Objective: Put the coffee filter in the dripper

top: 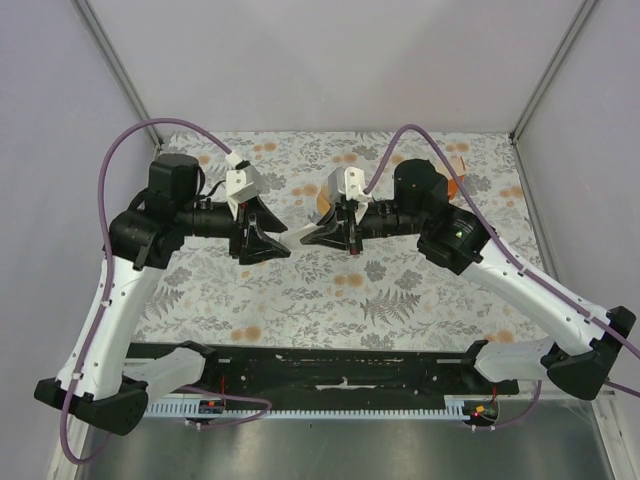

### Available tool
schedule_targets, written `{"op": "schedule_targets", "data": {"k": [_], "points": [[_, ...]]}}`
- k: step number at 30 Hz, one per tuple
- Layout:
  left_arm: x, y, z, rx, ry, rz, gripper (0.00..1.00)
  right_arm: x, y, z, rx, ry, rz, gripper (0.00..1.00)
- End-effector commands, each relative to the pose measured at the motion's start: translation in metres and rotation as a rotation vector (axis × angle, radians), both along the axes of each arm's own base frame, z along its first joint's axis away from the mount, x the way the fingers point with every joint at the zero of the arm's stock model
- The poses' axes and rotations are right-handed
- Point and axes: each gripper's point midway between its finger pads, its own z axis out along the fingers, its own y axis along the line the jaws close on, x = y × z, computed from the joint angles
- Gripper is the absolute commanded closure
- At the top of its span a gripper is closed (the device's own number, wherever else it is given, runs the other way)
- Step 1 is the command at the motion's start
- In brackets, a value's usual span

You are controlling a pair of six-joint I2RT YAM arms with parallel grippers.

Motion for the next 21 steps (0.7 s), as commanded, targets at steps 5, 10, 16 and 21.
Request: {"op": "schedule_targets", "data": {"k": [5,10,16,21], "points": [[-0.019,-0.016,0.0,-0.064,0.094,-0.127,0.58,0.005,0.007,0.03,0.077,-0.041,0.002,1.0],[-0.02,-0.019,0.003,-0.068,0.108,-0.134,0.94,0.009,0.009,0.027,0.073,-0.036,-0.006,1.0],[-0.004,-0.013,-0.005,0.001,0.095,-0.021,0.98,0.024,-0.006,0.024,0.067,-0.004,-0.065,0.6],[0.037,0.022,-0.017,0.204,-0.093,0.23,0.98,0.029,-0.044,0.021,0.078,0.013,-0.111,0.19]]}}
